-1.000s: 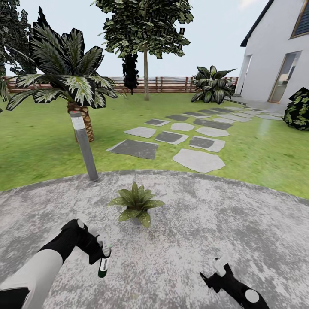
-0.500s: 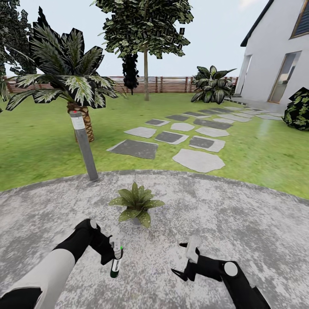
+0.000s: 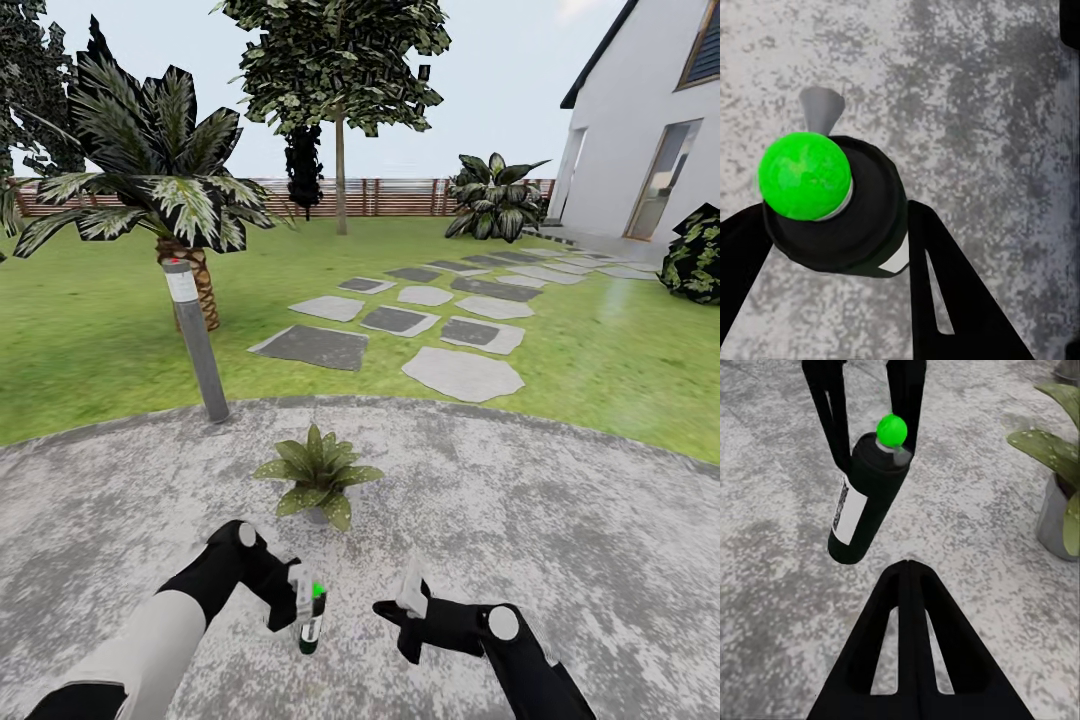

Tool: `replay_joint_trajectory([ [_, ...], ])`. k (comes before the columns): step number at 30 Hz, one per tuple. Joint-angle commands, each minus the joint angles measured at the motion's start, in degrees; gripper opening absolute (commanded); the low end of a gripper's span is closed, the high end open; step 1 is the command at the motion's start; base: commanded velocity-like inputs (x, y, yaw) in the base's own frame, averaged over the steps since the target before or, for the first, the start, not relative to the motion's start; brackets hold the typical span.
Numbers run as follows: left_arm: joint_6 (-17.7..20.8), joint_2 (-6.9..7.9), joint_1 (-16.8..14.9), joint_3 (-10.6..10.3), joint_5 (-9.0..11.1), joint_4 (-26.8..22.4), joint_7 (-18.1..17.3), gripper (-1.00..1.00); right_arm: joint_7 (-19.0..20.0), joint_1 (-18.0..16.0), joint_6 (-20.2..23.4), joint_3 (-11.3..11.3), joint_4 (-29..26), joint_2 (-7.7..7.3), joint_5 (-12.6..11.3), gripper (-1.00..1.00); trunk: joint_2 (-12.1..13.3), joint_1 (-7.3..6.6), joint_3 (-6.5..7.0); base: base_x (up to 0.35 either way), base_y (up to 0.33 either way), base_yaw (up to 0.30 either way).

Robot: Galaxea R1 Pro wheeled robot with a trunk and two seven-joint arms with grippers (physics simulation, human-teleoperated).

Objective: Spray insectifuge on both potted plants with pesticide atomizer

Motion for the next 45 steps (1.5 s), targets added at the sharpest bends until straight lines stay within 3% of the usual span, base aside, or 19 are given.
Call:
replay_joint_trajectory([
  [1, -0.95, -0.30, 0.18, 0.01, -0.33, -0.07, -0.13, -1.00, 0.04, -0.02, -0.49, -0.06, -0.14, 0.44, 0.61, -1.00, -0.02, -0.01, -0.05, 0.000, 0.000, 0.000],
  [9, -4.75, -2.24, 0.58, 0.00, -0.26, -0.07, -1.03, -1.00, 0.05, -0.02, -0.53, -0.06, -0.26, 0.85, 0.61, -1.00, -0.02, -0.01, -0.05, 0.000, 0.000, 0.000],
  [19, -8.33, -4.31, 0.59, -0.49, 0.01, -0.07, -5.98, -1.00, -0.04, -0.02, -0.54, -0.06, -0.06, 0.85, 0.87, -1.00, -0.02, -0.01, -0.05, 0.000, 0.000, 0.000],
  [25, -8.30, -5.32, 0.59, -0.70, 0.11, -0.07, -5.79, -1.00, -0.04, -0.02, -0.54, -0.06, -0.10, 0.85, 0.88, -1.00, -0.02, -0.01, -0.05, 0.000, 0.000, 0.000],
  [45, -8.21, -6.42, 0.59, -0.67, 0.36, -0.07, -3.71, -1.00, -0.13, -0.02, -0.54, -0.14, -0.14, 0.85, 0.83, -1.00, -0.02, -0.01, -0.05, 0.000, 0.000, 0.000],
])
